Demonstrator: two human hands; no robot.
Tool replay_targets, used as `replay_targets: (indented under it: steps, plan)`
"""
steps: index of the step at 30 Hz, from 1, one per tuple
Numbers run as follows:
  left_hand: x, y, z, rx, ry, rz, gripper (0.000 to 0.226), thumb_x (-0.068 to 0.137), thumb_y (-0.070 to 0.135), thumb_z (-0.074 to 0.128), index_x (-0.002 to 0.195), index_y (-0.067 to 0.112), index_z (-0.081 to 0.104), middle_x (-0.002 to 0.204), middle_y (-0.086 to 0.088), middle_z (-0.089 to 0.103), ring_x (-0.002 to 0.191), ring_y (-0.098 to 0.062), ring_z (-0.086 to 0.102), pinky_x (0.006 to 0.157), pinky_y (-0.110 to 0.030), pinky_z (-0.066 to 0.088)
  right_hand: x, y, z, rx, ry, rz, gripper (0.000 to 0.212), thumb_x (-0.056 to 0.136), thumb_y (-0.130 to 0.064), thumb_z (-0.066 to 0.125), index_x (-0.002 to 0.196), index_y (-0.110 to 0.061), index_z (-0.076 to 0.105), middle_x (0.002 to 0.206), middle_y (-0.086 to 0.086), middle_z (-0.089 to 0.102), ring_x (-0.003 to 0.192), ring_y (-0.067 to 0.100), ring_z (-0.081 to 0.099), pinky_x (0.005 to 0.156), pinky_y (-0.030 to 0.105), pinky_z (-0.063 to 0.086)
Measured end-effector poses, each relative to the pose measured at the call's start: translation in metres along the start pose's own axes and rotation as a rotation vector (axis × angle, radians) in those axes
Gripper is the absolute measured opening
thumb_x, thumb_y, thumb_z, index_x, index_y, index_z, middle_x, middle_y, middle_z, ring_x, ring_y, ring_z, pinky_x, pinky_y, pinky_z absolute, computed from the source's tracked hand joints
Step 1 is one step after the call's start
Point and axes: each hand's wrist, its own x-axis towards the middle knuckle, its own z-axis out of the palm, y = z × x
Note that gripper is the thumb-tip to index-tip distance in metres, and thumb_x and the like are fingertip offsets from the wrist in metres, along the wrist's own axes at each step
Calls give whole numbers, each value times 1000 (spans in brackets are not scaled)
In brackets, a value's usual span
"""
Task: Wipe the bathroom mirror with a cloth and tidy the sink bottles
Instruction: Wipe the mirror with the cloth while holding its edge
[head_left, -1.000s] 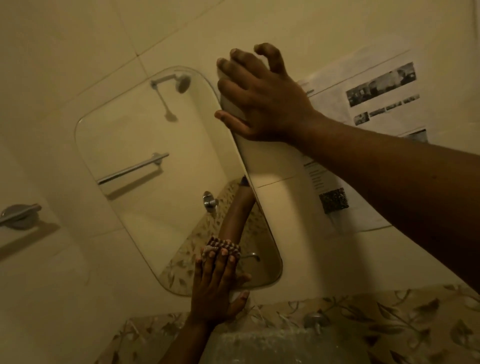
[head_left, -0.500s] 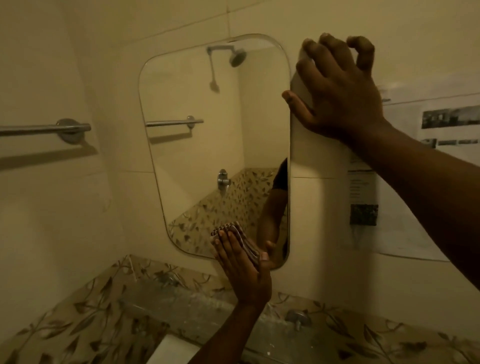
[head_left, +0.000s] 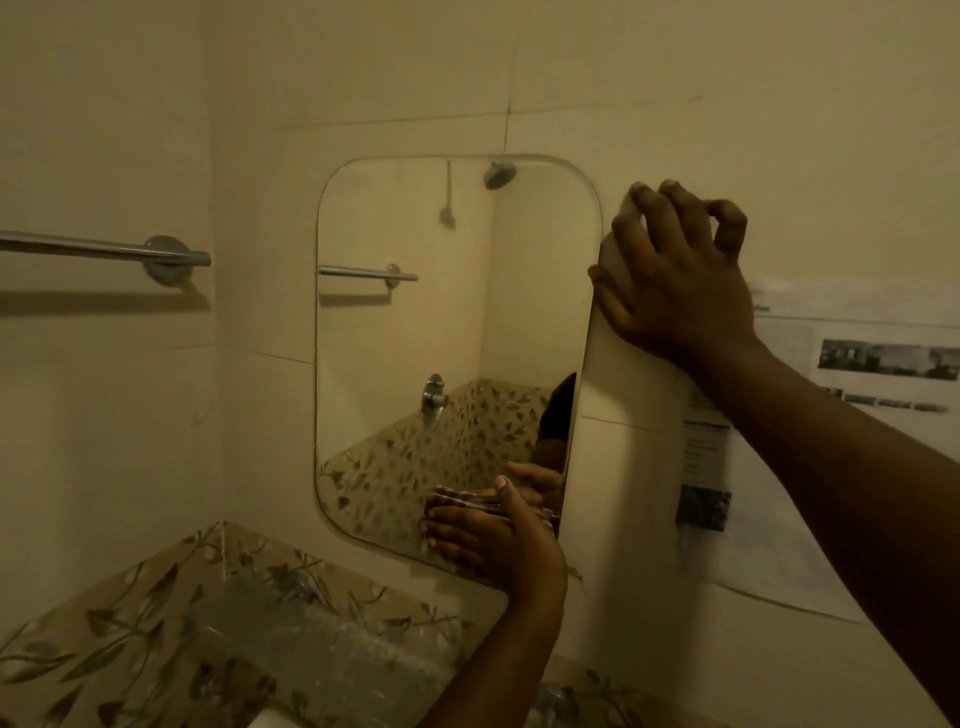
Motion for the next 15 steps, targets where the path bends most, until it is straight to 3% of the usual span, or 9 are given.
replay_targets:
  steps: [8, 15]
  plan:
    - [-13, 69, 8, -158, -38, -113, 98, 109, 58, 42, 167, 10, -20, 176, -9, -28, 163, -28, -27, 132, -51, -13, 1, -1, 1, -48, 16, -7, 59, 102, -54, 43, 137, -7, 47, 153, 19, 48, 145, 39, 43, 108, 48, 24]
    - [-18, 146, 21, -134, -71, 58, 94, 110, 54, 41, 168, 9, -17, 177, -12, -25, 163, -33, -25, 132, -55, -10, -1, 1, 4, -50, -7, -5, 59, 102, -56, 42, 137, -9, 47, 153, 18, 49, 145, 38, 43, 109, 50, 28]
